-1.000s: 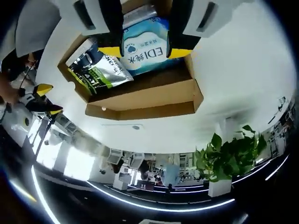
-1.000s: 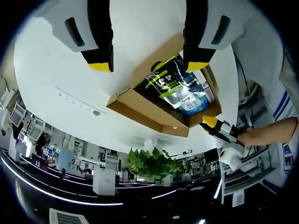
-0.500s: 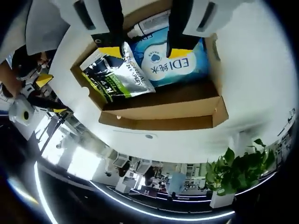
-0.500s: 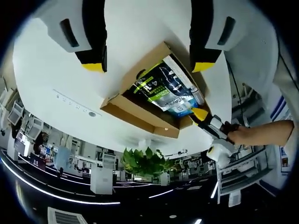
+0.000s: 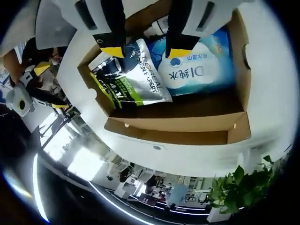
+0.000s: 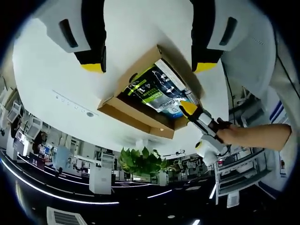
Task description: Operate the shoe box by opening the lid, removing the specified soft item, and placing it in the target area until the item is outside and the box remains undamaged.
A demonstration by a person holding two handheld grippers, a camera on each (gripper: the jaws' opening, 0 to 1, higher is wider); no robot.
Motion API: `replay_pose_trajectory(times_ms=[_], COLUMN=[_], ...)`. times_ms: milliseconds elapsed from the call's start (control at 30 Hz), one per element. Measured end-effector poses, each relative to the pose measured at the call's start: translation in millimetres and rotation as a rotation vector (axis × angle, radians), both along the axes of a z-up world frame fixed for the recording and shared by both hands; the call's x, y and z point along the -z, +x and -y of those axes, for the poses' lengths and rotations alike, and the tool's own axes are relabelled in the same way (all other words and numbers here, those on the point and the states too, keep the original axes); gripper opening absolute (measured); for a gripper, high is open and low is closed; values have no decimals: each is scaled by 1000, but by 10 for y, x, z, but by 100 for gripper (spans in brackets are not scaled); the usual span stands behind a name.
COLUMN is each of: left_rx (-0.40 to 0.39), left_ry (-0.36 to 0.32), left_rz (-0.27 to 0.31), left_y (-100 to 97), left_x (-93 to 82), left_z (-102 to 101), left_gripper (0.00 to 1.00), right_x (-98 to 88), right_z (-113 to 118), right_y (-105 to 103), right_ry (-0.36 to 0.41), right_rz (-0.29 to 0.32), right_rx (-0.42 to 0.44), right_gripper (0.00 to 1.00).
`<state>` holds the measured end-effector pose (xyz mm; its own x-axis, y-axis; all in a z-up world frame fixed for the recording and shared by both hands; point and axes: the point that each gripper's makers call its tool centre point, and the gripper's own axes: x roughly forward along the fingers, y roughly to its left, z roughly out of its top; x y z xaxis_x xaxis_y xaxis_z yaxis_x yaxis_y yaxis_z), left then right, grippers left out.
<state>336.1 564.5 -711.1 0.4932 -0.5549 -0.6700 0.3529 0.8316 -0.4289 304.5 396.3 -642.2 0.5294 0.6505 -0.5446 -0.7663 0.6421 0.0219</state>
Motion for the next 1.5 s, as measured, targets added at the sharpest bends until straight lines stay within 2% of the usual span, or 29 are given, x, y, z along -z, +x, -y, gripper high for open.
replay_pose_trajectory(times_ms=[200,333,467,633,833,1067,1333,1500], left_rx=[8,-18,-36,-20,-43,-67,-77,-82], left_ry=[-46,-90,-121,-136,-142,-144,-128,-122], left_rz=[-55,-83,-105,-87,-88,-80,-57,-45], left_y=[-8,-1,-6,-18,-18,-33,-45,-46], left_x=[67,94,120,114,110,66,55,53], left_z=[116,155,181,202,135,13,-137,-228], left_gripper=[28,25,17,13,1,0,0,0], right_x=[30,39,58,79,111,117,178,259], right_z=[38,40,36,6,-112,-287,-487,-620], right_y=[-39,-52,-68,-71,-69,-25,65,119], right_ry=[-19,-11,-6,3,27,79,86,84], right_rz=[4,1,-6,-11,-36,-70,-92,-132], right_rx=[-1,4,7,7,-1,12,-1,-8], right_gripper=[70,70,70,69,67,60,55,50])
